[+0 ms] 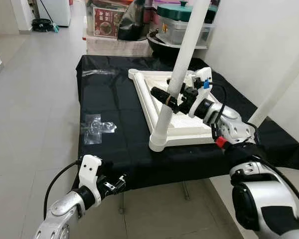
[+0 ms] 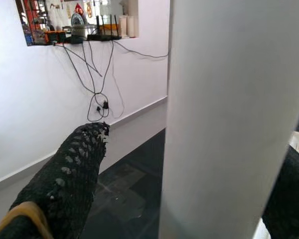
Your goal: Building children table
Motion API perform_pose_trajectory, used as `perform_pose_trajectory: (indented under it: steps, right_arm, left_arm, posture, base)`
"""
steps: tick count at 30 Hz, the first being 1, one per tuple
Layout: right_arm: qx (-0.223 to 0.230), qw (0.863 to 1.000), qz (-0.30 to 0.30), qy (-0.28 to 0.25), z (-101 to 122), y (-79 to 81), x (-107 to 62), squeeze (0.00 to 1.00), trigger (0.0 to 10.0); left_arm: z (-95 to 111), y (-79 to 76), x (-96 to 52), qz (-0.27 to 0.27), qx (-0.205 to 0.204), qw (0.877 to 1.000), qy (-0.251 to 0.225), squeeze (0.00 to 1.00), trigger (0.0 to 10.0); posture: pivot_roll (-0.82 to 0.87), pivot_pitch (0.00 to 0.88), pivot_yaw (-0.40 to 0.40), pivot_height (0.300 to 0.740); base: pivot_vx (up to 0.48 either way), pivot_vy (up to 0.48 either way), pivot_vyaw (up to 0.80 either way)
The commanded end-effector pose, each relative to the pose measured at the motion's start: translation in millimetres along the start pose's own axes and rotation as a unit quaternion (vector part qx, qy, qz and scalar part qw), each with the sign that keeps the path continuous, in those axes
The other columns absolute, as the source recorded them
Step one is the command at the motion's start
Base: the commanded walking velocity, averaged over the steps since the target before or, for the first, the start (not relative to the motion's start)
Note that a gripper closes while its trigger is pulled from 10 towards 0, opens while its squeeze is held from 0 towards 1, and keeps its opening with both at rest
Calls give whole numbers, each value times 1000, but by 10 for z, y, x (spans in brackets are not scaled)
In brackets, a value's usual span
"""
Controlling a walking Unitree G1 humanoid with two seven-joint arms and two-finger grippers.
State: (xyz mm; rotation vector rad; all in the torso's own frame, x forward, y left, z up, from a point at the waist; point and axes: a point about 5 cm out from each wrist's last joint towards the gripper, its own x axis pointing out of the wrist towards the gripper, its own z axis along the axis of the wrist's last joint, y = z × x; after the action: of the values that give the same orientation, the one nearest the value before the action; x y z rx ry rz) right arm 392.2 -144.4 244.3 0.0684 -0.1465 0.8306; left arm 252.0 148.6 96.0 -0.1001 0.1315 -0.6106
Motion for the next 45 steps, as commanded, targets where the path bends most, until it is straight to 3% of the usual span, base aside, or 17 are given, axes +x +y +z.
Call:
perform_pose_trajectory:
  steps: [1,9,10,12,13,14,16,18,34,40,45]
  right_arm:
    - [-8,1000,-3,-3,41,-38,-18,0,10000]
    - [-12,1000,1,4,4,-41,-1,0,9804]
    - [-15,1000,-1,7,-14,-44,3,0,8510]
    - [-22,1000,-5,13,-42,-50,6,0,7451]
    - [-22,1000,-5,13,-42,-50,6,0,7451]
    - [-23,1000,-8,14,-51,-53,6,0,4196]
    - [-23,1000,-9,14,-56,-55,6,0,4196]
    - [-25,1000,-10,13,-59,-61,3,0,0]
    - [-29,999,-38,23,-83,-111,4,0,0]
    - [-10,998,-60,25,-221,-58,18,0,0]
    - [11,992,-120,32,-445,-8,-31,0,0]
  left_arm:
    - [-26,-36,2,-5,-1,1000,2,0,10000]
    - [-28,-41,-14,-4,-1,1000,2,0,10000]
    - [-28,-43,-18,-4,-1,1000,2,0,10000]
    - [-28,-45,-23,-4,-1,1000,1,0,10000]
    - [-28,-45,-23,-4,-1,1000,1,0,10000]
    - [-28,-46,-23,-4,-1,1000,1,0,10000]
    - [-28,-46,-24,-4,-1,1000,1,0,10000]
    - [-28,-48,-24,-5,-1,1000,1,0,10000]
    - [-25,-49,-25,-4,-2,1000,1,0,10000]
    - [-26,-44,-31,-3,-3,1000,1,0,10000]
    - [-28,-43,-30,-2,-4,1000,1,0,10000]
  posture:
    - [57,0,-157,740]
    - [67,0,-164,740]
    - [68,0,-164,740]
    - [68,0,-164,740]
    - [68,0,-164,740]
    - [69,0,-164,740]
    - [69,0,-164,740]
    - [69,0,-165,740]
    - [68,0,-166,740]
    - [65,0,-164,740]
    - [62,0,-162,740]
  base:
    - [0,0,0]
    - [0,0,0]
    - [0,0,0]
    - [0,0,0]
    - [0,0,0]
    - [0,0,0]
    - [0,0,0]
    - [0,0,0]
    - [0,0,0]
    - [0,0,0]
    - [0,0,0]
